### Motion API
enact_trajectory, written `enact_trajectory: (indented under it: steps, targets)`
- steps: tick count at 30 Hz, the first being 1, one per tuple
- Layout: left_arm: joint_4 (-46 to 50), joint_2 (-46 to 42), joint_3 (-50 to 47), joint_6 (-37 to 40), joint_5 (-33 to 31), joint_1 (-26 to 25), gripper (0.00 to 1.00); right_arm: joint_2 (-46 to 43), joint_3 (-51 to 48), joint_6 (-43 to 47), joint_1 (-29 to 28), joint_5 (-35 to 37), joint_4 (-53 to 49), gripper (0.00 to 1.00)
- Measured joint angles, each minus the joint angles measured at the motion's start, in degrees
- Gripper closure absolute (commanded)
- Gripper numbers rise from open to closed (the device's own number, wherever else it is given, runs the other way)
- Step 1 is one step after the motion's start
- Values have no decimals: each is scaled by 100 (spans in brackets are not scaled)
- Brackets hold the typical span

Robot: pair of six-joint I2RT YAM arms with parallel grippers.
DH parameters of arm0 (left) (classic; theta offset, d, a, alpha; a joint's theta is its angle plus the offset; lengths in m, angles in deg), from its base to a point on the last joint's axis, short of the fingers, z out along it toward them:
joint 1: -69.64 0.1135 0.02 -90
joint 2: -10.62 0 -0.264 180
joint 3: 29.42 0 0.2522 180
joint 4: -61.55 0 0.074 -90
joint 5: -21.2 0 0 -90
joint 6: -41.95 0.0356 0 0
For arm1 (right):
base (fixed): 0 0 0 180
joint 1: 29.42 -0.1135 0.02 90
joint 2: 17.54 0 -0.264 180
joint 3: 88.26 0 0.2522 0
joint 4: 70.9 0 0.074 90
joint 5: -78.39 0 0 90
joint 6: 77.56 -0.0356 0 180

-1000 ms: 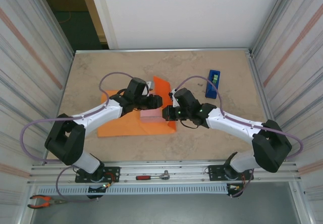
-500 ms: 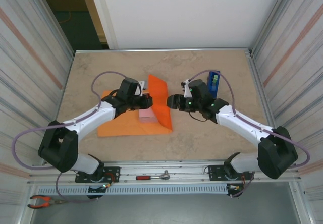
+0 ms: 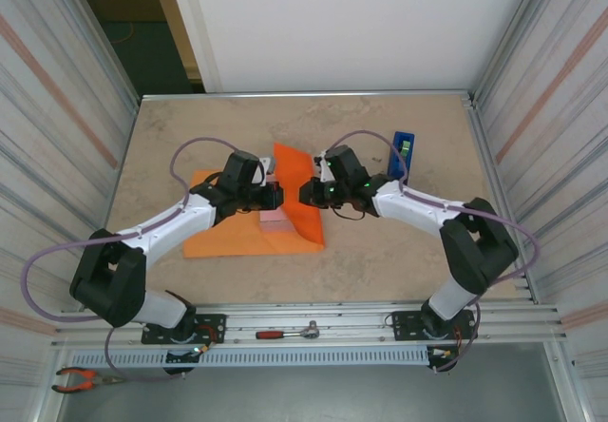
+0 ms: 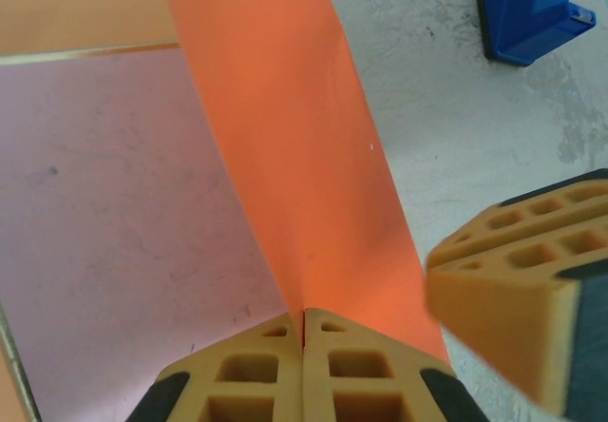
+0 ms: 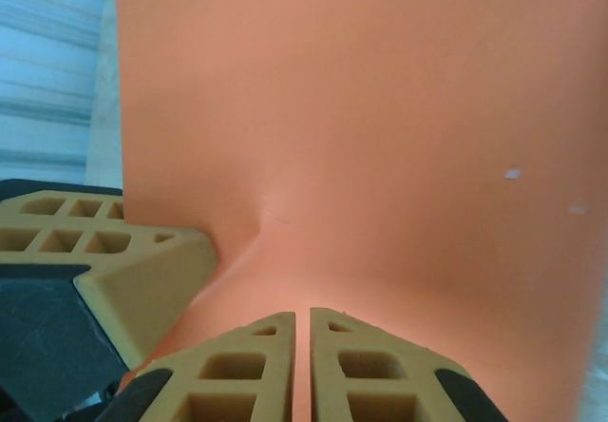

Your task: Wrap the gift box in paper

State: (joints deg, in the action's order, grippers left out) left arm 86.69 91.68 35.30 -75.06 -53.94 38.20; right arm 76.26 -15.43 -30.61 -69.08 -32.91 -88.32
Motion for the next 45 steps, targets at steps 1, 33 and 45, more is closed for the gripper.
enact_trajectory:
  steps: [1,33,45]
  targets:
    - [7,0,-9,7,0,0,95,116,31,0,-59,2,44,94]
    - [330,715,2,59,-389,160,20,566,-96,-46,-164,22,492,97]
    - [37,800,2,0,-380,9,37,-341,-684,-149,295,37,365,95]
